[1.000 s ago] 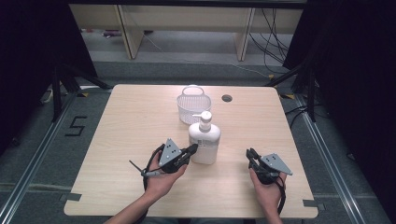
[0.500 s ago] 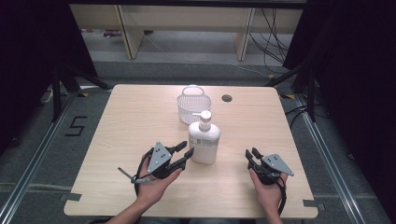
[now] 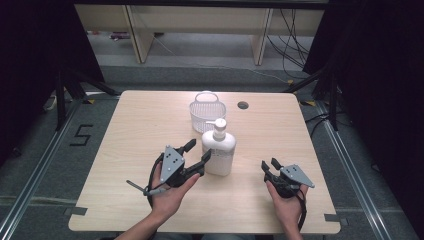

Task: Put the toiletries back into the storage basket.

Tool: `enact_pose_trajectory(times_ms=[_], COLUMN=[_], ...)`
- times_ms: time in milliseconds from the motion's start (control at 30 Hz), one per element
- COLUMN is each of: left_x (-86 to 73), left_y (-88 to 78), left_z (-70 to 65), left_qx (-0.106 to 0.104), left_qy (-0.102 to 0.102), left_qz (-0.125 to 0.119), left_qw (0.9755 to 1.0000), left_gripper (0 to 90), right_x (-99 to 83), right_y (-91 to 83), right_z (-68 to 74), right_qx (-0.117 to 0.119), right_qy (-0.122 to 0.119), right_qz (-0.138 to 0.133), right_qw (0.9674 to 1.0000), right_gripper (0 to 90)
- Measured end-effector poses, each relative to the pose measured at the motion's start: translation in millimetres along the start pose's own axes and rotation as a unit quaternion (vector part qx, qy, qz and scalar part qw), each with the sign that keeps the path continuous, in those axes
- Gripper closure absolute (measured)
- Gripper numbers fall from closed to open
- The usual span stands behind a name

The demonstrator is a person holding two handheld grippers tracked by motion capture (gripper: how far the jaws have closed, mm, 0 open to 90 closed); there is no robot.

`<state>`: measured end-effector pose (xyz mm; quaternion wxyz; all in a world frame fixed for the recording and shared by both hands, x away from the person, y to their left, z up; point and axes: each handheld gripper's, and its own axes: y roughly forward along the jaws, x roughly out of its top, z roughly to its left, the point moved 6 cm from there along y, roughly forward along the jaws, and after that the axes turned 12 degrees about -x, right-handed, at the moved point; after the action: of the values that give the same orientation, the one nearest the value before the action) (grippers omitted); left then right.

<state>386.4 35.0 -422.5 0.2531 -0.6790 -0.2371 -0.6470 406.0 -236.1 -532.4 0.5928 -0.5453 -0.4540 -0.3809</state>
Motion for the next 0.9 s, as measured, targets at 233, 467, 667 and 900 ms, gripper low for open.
enact_pose_trajectory(times_ms=[233, 467, 667, 900], left_x=[11.5, 16.7, 22.1, 25.5], left_y=[19.2, 34.1, 46.0, 55.2], left_z=[-10.5, -16.7, -12.8, -9.5], left_qx=[0.009, 0.021, 0.035, 0.047], left_qy=[0.026, 0.033, 0.027, 0.032], left_qz=[-0.012, -0.009, -0.012, -0.01], left_qw=[0.9995, 0.9992, 0.9989, 0.9983], left_gripper=[43.3, 44.2, 44.9, 45.9], right_x=[-0.4, -1.1, -2.3, -1.6], right_y=[1.4, 0.4, -2.1, 0.1], right_z=[-0.1, 0.6, 2.9, 1.0], right_qx=[0.012, 0.003, -0.008, 0.0], right_qy=[0.014, 0.006, 0.014, 0.006], right_qz=[0.012, 0.01, 0.032, 0.021], right_qw=[0.9998, 0.9999, 0.9993, 0.9998], right_gripper=[54.2, 53.3, 53.3, 53.2])
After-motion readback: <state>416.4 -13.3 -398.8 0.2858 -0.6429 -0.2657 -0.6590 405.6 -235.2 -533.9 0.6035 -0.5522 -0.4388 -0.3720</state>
